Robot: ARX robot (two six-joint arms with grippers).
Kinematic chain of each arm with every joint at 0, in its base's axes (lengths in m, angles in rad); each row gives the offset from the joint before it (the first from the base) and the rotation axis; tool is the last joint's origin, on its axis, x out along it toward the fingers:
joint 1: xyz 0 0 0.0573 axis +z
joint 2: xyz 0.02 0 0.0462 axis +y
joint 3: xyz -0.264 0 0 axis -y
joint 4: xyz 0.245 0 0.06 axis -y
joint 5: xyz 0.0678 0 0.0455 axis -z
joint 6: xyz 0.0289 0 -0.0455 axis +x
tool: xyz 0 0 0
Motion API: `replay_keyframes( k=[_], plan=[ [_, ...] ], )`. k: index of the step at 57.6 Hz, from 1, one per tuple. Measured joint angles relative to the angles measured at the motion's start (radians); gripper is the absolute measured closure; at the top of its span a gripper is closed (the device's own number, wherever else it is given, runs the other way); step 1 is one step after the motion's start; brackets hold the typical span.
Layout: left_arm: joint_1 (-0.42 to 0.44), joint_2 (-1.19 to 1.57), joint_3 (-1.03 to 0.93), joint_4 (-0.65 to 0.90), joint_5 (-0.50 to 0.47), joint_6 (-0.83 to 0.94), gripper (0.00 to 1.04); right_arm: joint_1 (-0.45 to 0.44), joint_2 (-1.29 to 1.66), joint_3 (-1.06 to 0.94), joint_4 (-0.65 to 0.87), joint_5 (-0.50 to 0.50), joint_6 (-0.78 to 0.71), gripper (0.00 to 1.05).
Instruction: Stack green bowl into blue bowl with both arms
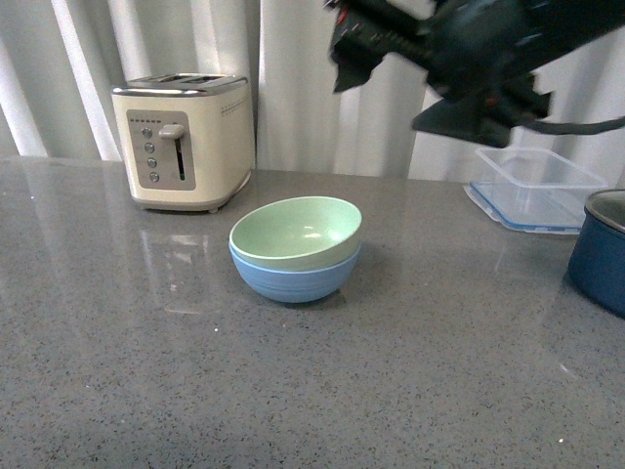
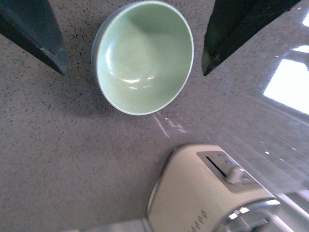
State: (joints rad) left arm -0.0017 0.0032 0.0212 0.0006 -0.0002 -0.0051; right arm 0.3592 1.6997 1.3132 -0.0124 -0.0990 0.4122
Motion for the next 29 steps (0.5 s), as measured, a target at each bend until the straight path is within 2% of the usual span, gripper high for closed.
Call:
replay_keyframes(
  k=[3,4,6,7,9,12,18,29],
  plan=[
    [0.0,0.0,0.0,0.0,0.0,0.0,0.07,-0.043,-0.154,-0.179,0.104,0.023,-0.021,0.08],
    [0.0,0.0,0.0,0.0,0.0,0.0,0.07,-0.058,-0.2,-0.234,0.136,0.031,-0.029,0.08],
    [0.0,0.0,0.0,0.0,0.0,0.0,0.07,-0.101,-0.319,-0.385,0.242,0.079,-0.076,0.12],
    [0.0,0.0,0.0,0.0,0.0,0.0,0.07,-0.132,-0.393,-0.491,0.353,0.151,-0.132,0.17],
    [0.0,0.0,0.0,0.0,0.0,0.0,0.07,-0.183,-0.51,-0.657,0.513,0.221,-0.225,0.26],
    [0.0,0.0,0.0,0.0,-0.002,0.0,0.07,-0.233,-0.636,-0.837,0.641,0.241,-0.312,0.38],
    [0.0,0.0,0.0,0.0,0.001,0.0,0.07,-0.251,-0.724,-0.986,0.675,0.208,-0.374,0.58],
    [0.0,0.0,0.0,0.0,-0.003,0.0,0.07,-0.277,-0.807,-1.098,0.676,0.175,-0.402,0.91]
  ],
)
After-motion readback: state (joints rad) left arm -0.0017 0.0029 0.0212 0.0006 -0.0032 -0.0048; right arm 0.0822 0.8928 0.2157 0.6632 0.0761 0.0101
